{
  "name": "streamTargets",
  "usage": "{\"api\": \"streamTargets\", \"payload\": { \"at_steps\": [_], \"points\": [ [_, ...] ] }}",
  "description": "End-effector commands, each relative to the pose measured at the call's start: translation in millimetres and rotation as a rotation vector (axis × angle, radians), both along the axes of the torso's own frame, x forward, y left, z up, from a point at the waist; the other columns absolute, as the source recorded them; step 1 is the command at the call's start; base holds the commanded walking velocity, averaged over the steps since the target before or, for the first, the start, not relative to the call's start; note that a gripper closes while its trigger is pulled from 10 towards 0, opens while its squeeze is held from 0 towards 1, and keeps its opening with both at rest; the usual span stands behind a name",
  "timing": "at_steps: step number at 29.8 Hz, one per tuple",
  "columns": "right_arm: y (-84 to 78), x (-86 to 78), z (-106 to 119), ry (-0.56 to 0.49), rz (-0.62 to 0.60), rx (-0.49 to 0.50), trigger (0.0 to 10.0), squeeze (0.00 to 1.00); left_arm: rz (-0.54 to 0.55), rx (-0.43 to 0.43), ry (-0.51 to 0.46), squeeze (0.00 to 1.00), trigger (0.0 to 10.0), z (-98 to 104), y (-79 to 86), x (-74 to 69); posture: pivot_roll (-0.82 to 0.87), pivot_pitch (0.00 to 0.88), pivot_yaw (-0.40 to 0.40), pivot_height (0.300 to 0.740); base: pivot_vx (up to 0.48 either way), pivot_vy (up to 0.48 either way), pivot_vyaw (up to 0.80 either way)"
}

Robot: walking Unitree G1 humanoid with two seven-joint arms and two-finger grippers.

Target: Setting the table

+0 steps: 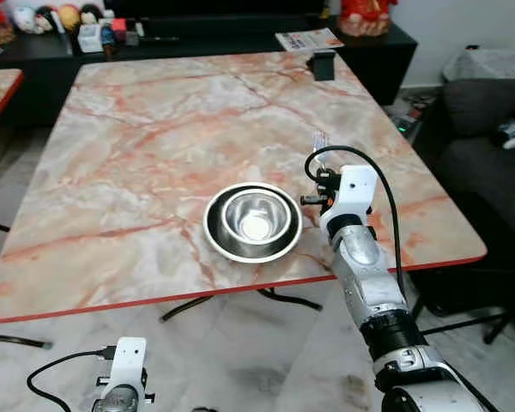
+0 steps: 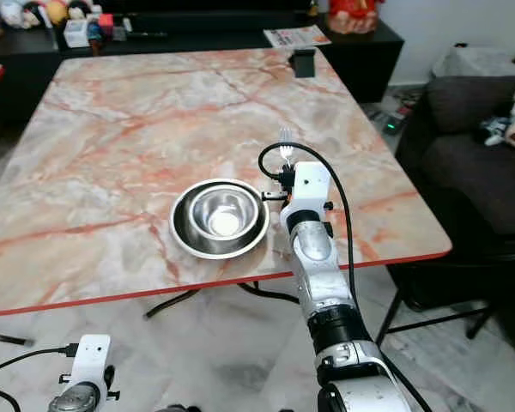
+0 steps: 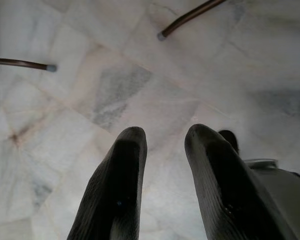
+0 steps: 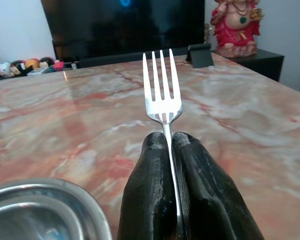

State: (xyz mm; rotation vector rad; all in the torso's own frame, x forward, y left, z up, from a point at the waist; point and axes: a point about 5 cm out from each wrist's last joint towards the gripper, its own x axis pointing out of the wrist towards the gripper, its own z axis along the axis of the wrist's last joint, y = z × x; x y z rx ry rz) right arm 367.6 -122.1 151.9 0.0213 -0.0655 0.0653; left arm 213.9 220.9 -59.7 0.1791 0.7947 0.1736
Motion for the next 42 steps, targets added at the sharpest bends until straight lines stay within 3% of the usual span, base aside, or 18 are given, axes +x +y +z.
{"api": "streamTargets", "payload": {
  "at_steps": [1,8,18,27,42],
  "points": [
    [-2.8,0.2,0.4,0.003,-0.014,0.001,10.0,0.0,0.0,-0.011,0.032,0.0,10.0,-5.0,-0.5,-7.8,0.01,0.133,-0.013,0.74,0.0,0.0,0.0],
    [-12.3,3.1,-9.9,0.088,-0.042,-0.036,10.0,0.0,0.001,-0.014,0.035,0.0,10.0,-5.4,-0.6,-8.2,0.01,0.134,-0.011,0.74,0.0,0.0,0.0],
    [-42.5,11.1,-17.6,0.176,-0.063,-0.118,10.0,0.0,0.0,-0.019,0.034,0.0,10.0,-5.2,-0.8,-7.8,0.01,0.133,-0.008,0.74,0.0,0.0,0.0],
    [-47.7,12.0,-31.2,0.264,-0.023,-0.078,10.0,0.0,-0.002,-0.017,0.035,0.0,10.0,-5.0,0.1,-7.7,0.02,0.136,-0.007,0.74,0.0,0.0,0.0],
    [-49.2,12.9,-38.5,0.294,-0.02,-0.073,10.0,0.0,-0.002,-0.011,0.038,0.0,10.0,-5.1,1.6,-8.5,0.03,0.137,-0.004,0.74,0.0,0.0,0.0]
  ]
}}
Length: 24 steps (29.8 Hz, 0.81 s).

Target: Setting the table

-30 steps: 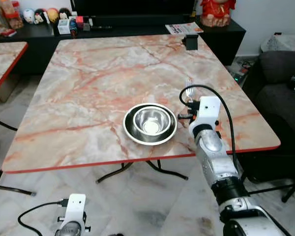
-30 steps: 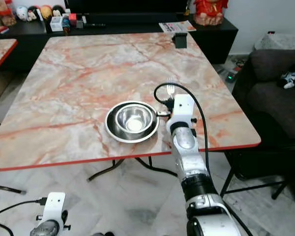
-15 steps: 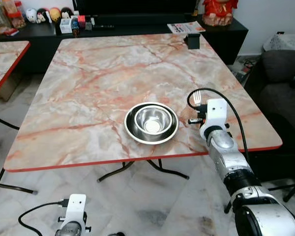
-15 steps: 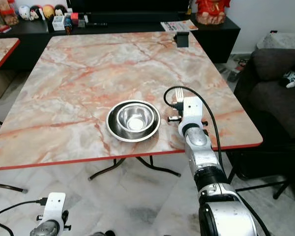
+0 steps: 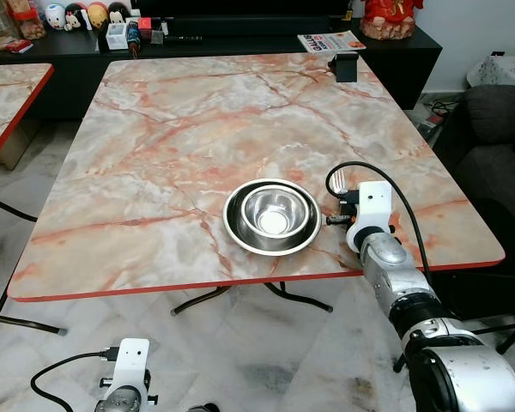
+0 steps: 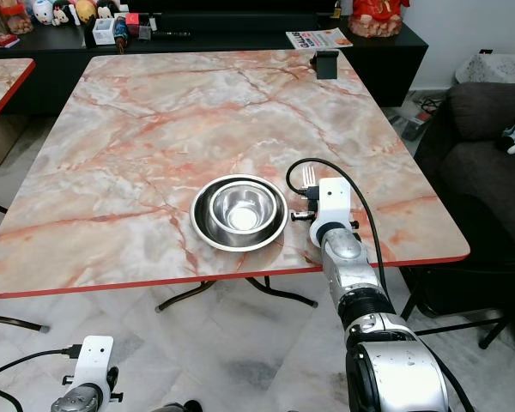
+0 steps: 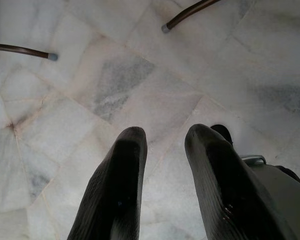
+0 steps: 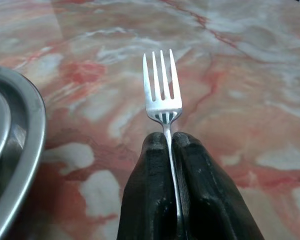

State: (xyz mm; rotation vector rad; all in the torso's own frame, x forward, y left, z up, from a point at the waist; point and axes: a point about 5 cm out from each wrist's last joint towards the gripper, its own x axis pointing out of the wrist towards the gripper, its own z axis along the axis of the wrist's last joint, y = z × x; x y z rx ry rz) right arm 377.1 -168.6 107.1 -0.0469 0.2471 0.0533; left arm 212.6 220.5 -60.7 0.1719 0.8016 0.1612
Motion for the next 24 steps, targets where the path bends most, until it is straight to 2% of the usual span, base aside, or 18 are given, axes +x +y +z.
{"api": "streamTargets", "payload": {
  "at_steps": [1,24],
  "points": [
    [-3.0,3.4,6.2,-0.016,-0.01,0.002,10.0,0.0,0.005,0.001,0.031,0.0,10.0,-4.1,2.0,-7.2,0.03,0.137,-0.004,0.74,0.0,0.0,0.0],
    [-4.1,1.6,-0.2,-0.007,0.001,-0.016,10.0,0.0,0.008,0.014,0.037,0.0,10.0,-4.1,4.0,-7.9,0.04,0.131,-0.004,0.74,0.0,0.0,0.0]
  ]
}}
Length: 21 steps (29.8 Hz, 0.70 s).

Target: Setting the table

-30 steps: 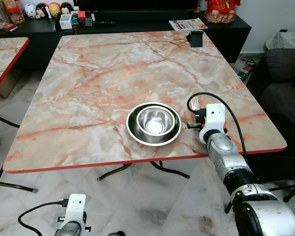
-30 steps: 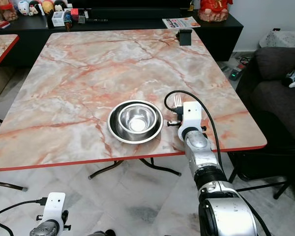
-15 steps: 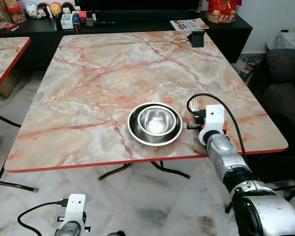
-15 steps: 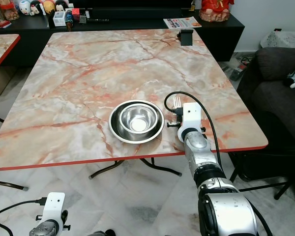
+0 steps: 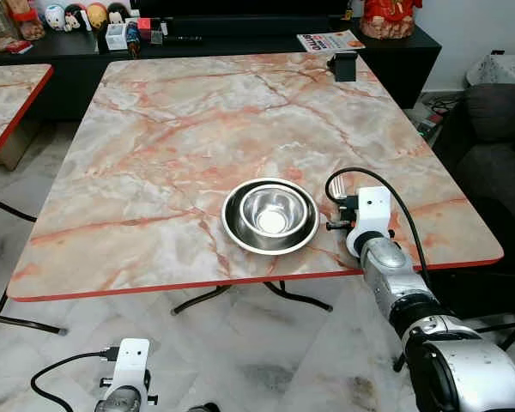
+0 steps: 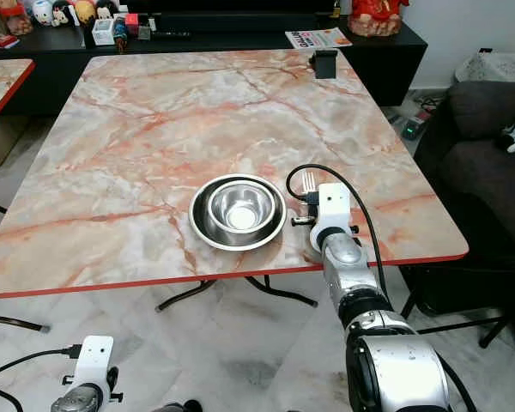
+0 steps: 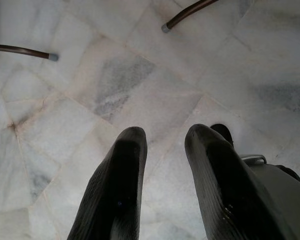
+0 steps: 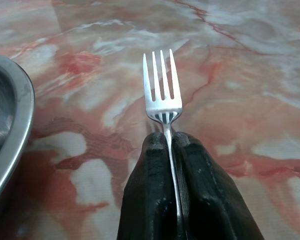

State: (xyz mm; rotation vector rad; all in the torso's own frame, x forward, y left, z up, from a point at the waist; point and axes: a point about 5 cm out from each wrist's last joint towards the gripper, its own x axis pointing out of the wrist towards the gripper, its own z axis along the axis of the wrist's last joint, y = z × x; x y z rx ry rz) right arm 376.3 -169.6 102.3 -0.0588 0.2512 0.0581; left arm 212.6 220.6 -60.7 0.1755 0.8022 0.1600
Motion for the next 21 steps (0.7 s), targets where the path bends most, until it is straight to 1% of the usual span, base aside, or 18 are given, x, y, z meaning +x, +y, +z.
{"api": "streamTargets", "payload": {
  "at_steps": [1,6,7,8,9,10,11,13,14,15,16,17,21],
  "points": [
    [-3.0,2.1,3.9,-0.009,-0.003,-0.01,10.0,0.0,0.011,0.012,0.035,0.0,10.0,-4.0,4.1,-7.8,0.04,0.13,-0.004,0.74,0.0,0.0,0.0],
    [-4.5,1.7,2.7,-0.005,-0.013,-0.013,10.0,0.0,0.013,0.013,0.034,0.0,10.0,-3.9,4.3,-7.6,0.04,0.127,-0.004,0.74,0.0,0.0,0.0],
    [-4.6,1.5,2.4,-0.004,-0.012,-0.01,10.0,0.11,0.013,0.013,0.034,0.0,10.0,-3.8,4.3,-7.5,0.04,0.126,-0.005,0.74,0.0,0.0,0.0],
    [-4.5,1.5,2.2,-0.003,-0.011,-0.01,10.0,0.38,0.013,0.014,0.034,0.0,10.0,-3.8,4.5,-7.5,0.04,0.127,-0.004,0.74,0.0,0.0,0.0],
    [-4.5,1.5,2.2,-0.003,-0.011,-0.01,10.0,0.38,0.013,0.014,0.034,0.0,10.0,-3.8,4.5,-7.5,0.04,0.127,-0.004,0.74,0.0,0.0,0.0],
    [-4.5,1.1,1.5,0.0,-0.01,-0.012,10.0,0.54,0.013,0.014,0.035,0.0,10.0,-3.7,4.5,-7.4,0.04,0.127,-0.004,0.74,0.0,0.0,0.0],
    [-4.9,0.6,0.5,0.004,-0.011,-0.013,10.0,0.67,0.013,0.014,0.035,0.0,10.0,-3.7,4.6,-7.4,0.04,0.127,-0.004,0.74,0.0,0.0,0.0],
    [-5.3,0.1,-0.6,0.008,-0.012,-0.014,10.0,0.67,0.015,0.015,0.034,0.0,10.0,-3.7,4.8,-7.4,0.04,0.127,-0.004,0.74,0.0,0.0,0.0],
    [-5.6,-0.2,-1.3,0.01,-0.013,-0.015,10.0,0.7,0.015,0.015,0.035,0.0,10.0,-3.7,4.9,-7.5,0.04,0.127,-0.006,0.74,0.0,0.0,0.0],
    [-5.7,-0.4,-1.7,0.011,-0.013,-0.015,10.0,0.8,0.015,0.015,0.035,0.0,10.0,-3.7,5.0,-7.5,0.04,0.127,-0.006,0.74,0.0,0.0,0.0],
    [-5.9,-0.8,-2.6,0.016,-0.014,-0.016,10.0,0.8,0.016,0.015,0.035,0.0,10.0,-3.7,5.1,-7.6,0.04,0.127,-0.006,0.74,0.0,0.0,0.0],
    [-5.9,-1.0,-2.9,0.017,-0.014,-0.017,10.0,0.96,0.016,0.015,0.035,0.0,10.0,-3.7,5.1,-7.5,0.05,0.127,-0.006,0.74,0.0,0.0,0.0],
    [-5.4,-1.5,-4.0,0.021,-0.013,-0.016,10.0,0.95,0.014,0.017,0.035,0.0,10.0,-3.6,5.1,-7.5,0.04,0.125,-0.004,0.74,0.0,0.0,0.0]
  ]
}}
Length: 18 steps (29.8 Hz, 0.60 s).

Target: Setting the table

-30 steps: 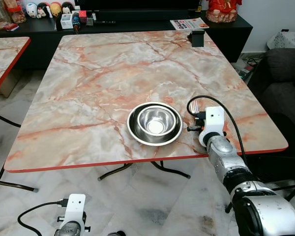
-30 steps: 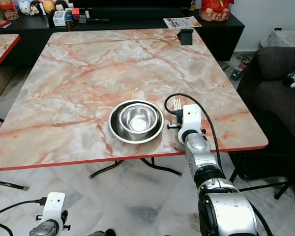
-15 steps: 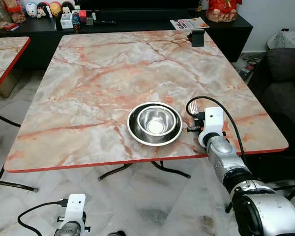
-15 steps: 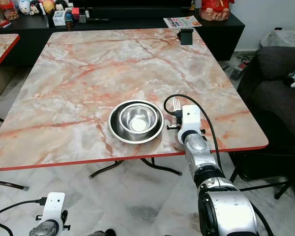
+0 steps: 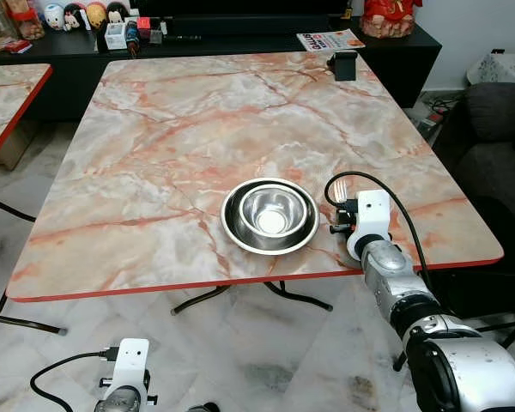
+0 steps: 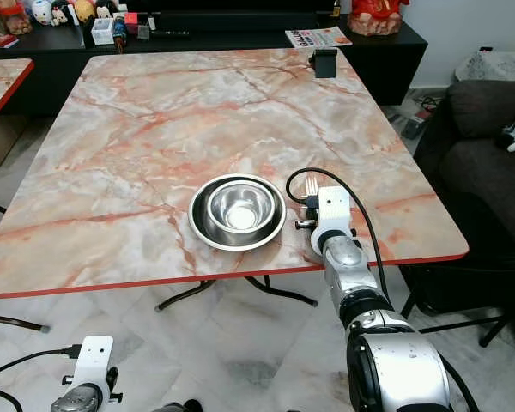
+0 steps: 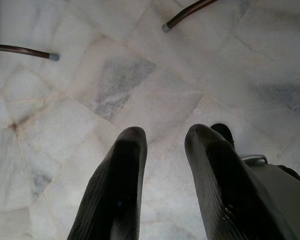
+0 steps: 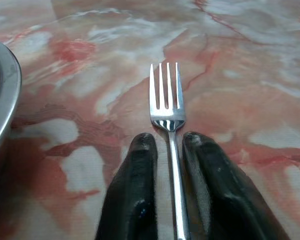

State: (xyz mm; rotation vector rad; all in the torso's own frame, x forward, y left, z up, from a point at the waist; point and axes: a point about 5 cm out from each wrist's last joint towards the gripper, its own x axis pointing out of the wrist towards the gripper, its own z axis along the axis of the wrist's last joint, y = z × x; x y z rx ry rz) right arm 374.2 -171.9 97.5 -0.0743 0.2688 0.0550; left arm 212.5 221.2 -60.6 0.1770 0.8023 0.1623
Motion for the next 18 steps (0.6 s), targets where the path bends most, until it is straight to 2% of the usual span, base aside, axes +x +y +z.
{"api": "streamTargets", "payload": {
  "at_steps": [1,8,9,10,11,13,18],
  "points": [
    [-3.1,0.5,0.6,0.004,-0.011,0.0,10.0,0.96,0.012,0.015,0.035,0.0,10.0,-3.8,4.4,-7.4,0.05,0.125,-0.004,0.74,0.0,0.0,0.0],
    [-1.5,-0.2,-0.9,0.007,-0.008,0.003,10.0,1.0,0.01,0.018,0.034,0.0,10.0,-3.4,4.2,-6.6,0.05,0.124,-0.004,0.74,0.0,0.0,0.0],
    [-1.3,1.1,2.4,-0.014,-0.01,0.0,10.0,0.79,0.011,0.018,0.033,0.0,10.0,-3.3,4.3,-6.5,0.05,0.124,-0.004,0.74,0.0,0.0,0.0],
    [-1.2,2.0,4.5,-0.027,-0.01,-0.002,10.0,0.79,0.012,0.018,0.033,0.0,10.0,-3.2,4.3,-6.5,0.05,0.124,-0.004,0.74,0.0,0.0,0.0],
    [-1.9,3.7,8.9,-0.053,-0.016,-0.005,10.0,0.0,0.012,0.018,0.033,0.0,10.0,-3.3,4.4,-6.6,0.05,0.123,-0.004,0.74,0.0,0.0,0.0],
    [-2.6,7.5,20.0,-0.118,-0.025,0.003,10.0,0.0,0.013,0.018,0.034,0.0,10.0,-3.3,4.6,-6.8,0.05,0.123,-0.004,0.74,0.0,0.0,0.0],
    [-6.4,19.5,73.0,-0.403,-0.067,0.05,10.0,0.0,0.012,0.016,0.032,0.0,10.0,-3.6,3.8,-7.0,0.04,0.122,-0.005,0.74,0.0,0.0,0.0]
  ]
}}
